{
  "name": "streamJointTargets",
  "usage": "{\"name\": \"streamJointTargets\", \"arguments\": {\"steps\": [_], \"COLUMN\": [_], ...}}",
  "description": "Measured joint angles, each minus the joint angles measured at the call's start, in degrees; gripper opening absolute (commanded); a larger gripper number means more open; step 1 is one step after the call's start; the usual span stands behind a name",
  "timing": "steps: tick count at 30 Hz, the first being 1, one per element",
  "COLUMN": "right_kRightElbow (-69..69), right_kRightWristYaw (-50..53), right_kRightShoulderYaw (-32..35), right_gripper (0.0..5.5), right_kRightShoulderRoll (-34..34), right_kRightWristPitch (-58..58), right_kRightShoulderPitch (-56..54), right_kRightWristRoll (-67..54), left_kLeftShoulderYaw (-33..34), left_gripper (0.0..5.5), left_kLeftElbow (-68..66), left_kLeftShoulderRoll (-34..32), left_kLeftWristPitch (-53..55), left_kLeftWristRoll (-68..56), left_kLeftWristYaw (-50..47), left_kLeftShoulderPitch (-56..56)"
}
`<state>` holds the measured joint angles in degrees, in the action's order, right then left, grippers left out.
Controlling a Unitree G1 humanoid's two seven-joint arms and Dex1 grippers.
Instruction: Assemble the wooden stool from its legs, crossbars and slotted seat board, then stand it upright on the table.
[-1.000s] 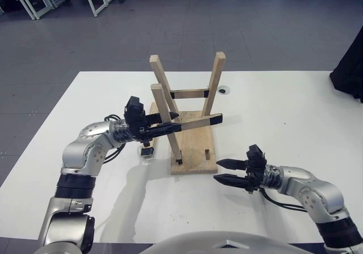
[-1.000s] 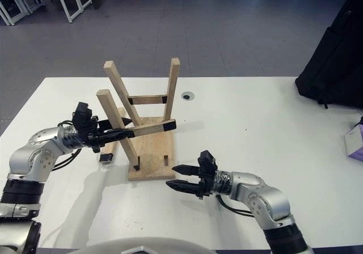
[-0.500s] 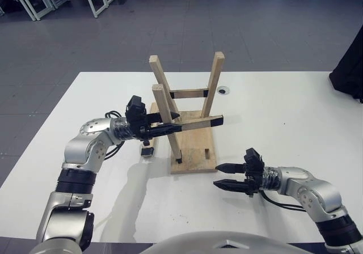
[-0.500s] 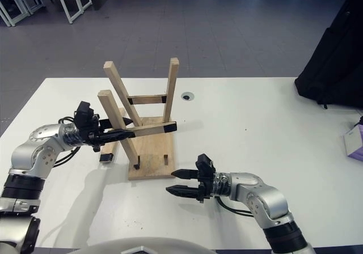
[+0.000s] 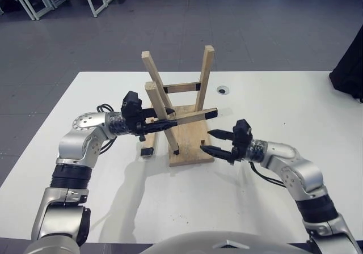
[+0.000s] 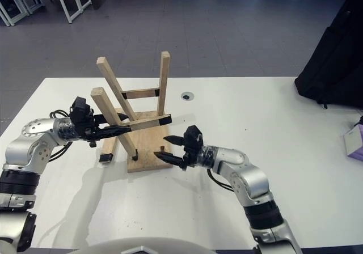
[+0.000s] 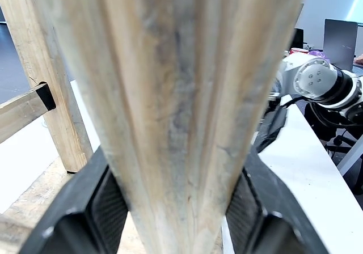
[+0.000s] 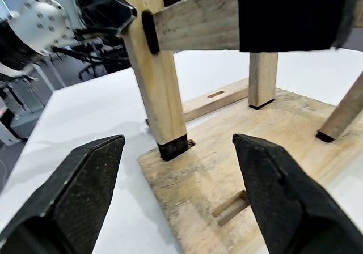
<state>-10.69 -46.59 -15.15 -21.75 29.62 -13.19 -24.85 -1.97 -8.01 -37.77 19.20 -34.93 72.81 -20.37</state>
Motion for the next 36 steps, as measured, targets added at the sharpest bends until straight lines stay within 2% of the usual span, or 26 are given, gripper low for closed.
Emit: {"name": "streamJointTargets", "arguments": {"steps": [4, 7, 11, 18, 27, 36], "right_kRightElbow": [5.0, 6.8, 6.3, 1.0, 0.4, 0.4], "right_kRightWristYaw": [-0.8, -2.7, -2.9, -6.4, -6.9, -6.9], "right_kRightShoulderYaw": [-9.4, -13.1, -14.3, -17.7, -17.6, -17.3], "right_gripper": [3.51, 3.51, 3.51, 3.51, 3.51, 3.51], "right_kRightShoulderRoll": [-0.8, -2.3, -3.2, -10.8, -12.0, -11.9], "right_kRightWristPitch": [0.2, 2.3, 5.1, 6.3, 6.3, 6.3], "right_kRightShoulderPitch": [-2.3, -4.3, -6.0, -6.7, -6.7, -6.4], "right_kRightWristRoll": [9.0, 11.6, 12.3, 13.8, 13.4, 13.2], "left_kLeftShoulderYaw": [0.1, 0.0, 0.0, 0.2, -4.4, -6.9], "left_gripper": [2.04, 2.04, 2.04, 2.04, 2.04, 2.04], "left_kLeftElbow": [0.9, 1.5, 2.3, 4.0, 3.8, 6.0], "left_kLeftShoulderRoll": [-0.1, -0.1, -0.1, 0.7, 0.6, -1.4], "left_kLeftWristPitch": [0.5, 0.7, 0.7, 0.4, -9.4, -13.2], "left_kLeftWristRoll": [0.0, 0.2, 0.2, 0.0, 3.6, 4.5], "left_kLeftWristYaw": [-0.2, -0.7, -1.2, -1.8, -1.8, -2.3], "left_kLeftShoulderPitch": [0.2, 0.4, 1.0, 2.8, 2.6, 5.0]}}
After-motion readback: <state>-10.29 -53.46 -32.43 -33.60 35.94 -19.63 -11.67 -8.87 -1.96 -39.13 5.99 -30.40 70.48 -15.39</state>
